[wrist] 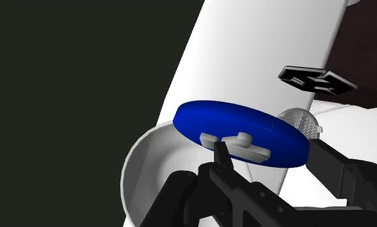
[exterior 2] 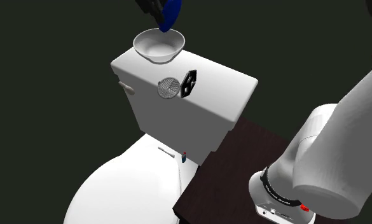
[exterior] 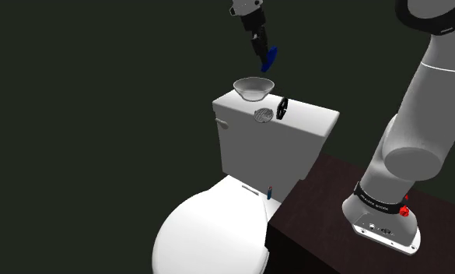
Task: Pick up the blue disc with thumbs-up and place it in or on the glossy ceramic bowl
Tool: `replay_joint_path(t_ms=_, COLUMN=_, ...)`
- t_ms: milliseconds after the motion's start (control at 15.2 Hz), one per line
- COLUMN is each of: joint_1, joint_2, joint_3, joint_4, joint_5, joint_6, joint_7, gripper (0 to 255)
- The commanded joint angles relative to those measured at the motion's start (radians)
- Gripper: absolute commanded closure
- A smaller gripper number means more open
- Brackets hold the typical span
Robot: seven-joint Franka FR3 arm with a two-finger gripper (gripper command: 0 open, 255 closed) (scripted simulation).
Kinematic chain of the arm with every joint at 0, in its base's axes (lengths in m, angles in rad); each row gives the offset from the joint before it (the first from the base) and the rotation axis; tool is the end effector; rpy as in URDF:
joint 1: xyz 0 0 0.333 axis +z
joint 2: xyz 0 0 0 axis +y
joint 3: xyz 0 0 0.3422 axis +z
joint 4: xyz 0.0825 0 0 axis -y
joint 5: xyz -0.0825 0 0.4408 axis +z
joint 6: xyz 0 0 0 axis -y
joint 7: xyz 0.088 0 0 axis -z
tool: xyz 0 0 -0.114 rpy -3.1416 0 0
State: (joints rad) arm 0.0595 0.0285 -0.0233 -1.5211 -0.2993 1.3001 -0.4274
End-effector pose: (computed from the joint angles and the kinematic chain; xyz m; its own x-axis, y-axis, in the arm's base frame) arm 0.5892 -0.0178 0.6383 0.8719 0.3559 -0.3363 0.4283 -0.8872 0.1715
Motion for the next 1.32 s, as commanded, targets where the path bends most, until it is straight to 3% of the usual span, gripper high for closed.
replay_joint_path(t_ms=0, joint_1=-0.011, joint_2=0.082, joint_3=-0.011, joint_4=0.1, joint_5=-0.004, joint_6=-0.01, joint_7=-0.028, gripper=255)
replay_joint_path(t_ms=264, joint_1=-0.032, joint_2=0.283, joint_3=-0.028, joint_4=0.384, joint_5=-0.008, joint_6=-0.079, joint_7=-0.089, gripper=255)
replay_joint_path(t_ms=396, joint_1=-0.044, joint_2=0.421, joint_3=-0.038, joint_4=0.596, joint_5=-0.01, joint_6=-0.144, joint_7=-0.129, gripper=255)
replay_joint_path(t_ms=1254, joint_1=-0.051, joint_2=0.319, joint_3=-0.029, joint_4=0.262, joint_5=0.003, joint_6=0.078, joint_7=-0.06, gripper=255)
